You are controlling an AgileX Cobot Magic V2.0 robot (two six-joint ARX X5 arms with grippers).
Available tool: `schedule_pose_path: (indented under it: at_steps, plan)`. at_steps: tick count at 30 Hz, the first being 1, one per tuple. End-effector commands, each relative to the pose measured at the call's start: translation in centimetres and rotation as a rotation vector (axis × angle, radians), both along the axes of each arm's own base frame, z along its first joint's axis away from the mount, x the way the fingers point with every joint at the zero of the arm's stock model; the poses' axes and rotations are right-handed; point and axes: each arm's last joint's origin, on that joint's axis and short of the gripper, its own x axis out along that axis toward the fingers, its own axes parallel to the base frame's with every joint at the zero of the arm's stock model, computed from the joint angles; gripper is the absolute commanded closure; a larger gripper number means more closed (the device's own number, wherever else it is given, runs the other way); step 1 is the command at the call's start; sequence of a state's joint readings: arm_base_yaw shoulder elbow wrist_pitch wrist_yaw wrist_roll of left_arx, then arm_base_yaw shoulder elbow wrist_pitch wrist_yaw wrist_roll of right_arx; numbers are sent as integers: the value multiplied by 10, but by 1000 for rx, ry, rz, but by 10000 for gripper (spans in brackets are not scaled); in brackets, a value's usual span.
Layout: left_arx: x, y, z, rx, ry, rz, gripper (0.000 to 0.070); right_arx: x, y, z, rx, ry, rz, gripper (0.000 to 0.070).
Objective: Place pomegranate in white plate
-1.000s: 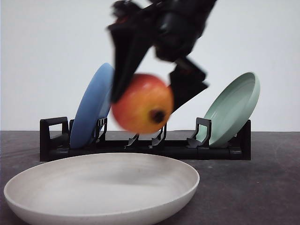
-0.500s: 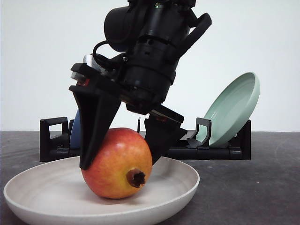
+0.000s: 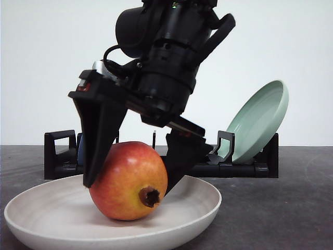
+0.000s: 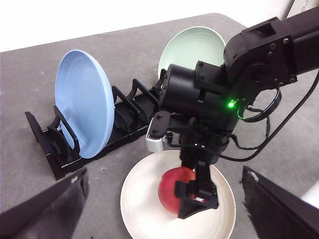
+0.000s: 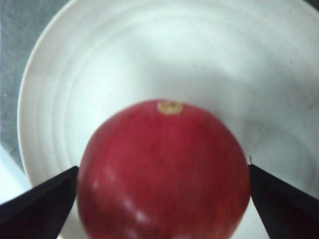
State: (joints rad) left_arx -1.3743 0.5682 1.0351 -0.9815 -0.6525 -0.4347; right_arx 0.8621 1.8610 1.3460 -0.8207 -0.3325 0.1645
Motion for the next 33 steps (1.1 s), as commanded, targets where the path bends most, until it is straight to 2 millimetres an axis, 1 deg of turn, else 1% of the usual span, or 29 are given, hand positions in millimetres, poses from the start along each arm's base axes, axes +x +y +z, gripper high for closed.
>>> schedule_pose_path:
  at_steps: [1, 3, 5, 7, 9, 12, 14, 18, 22, 25, 30, 33]
  plan:
    - [-1, 0, 5, -19, -3, -5, 109, -1, 0, 25, 54, -57, 23, 0]
    - [-1, 0, 5, -18, -3, -5, 109, -4, -11, 47, 90, -91, 14, 0]
    - [-1, 0, 5, -18, -3, -5, 109, -8, -27, 72, 127, -133, -7, 0]
    - [-1, 0, 5, -18, -3, -5, 109, -15, -46, 99, 154, -187, -34, 0]
    - [-1, 0, 5, -18, -3, -5, 109, -26, -71, 126, 169, -253, -67, 0]
    - [-1, 0, 5, -18, -3, -5, 109, -47, -110, 162, 192, -367, -122, 0]
    - [-1, 0, 5, -19, -3, -5, 109, -63, -134, 182, 228, -445, -146, 0]
    - [0, -1, 6, -32, -9, -3, 109, -101, -176, 213, 335, -588, -184, 0]
    - [1, -3, 9, -50, -33, 25, 108, -136, -203, 231, 426, -696, -202, 0]
    - [1, -3, 11, -69, -53, 55, 108, -158, -220, 237, 473, -751, -212, 0]
    - [3, -3, 14, -88, -83, 97, 109, -183, -242, 239, 487, -817, -271, 0]
    - [3, -3, 15, -79, -104, 103, 109, -194, -250, 240, 502, -844, -285, 0]
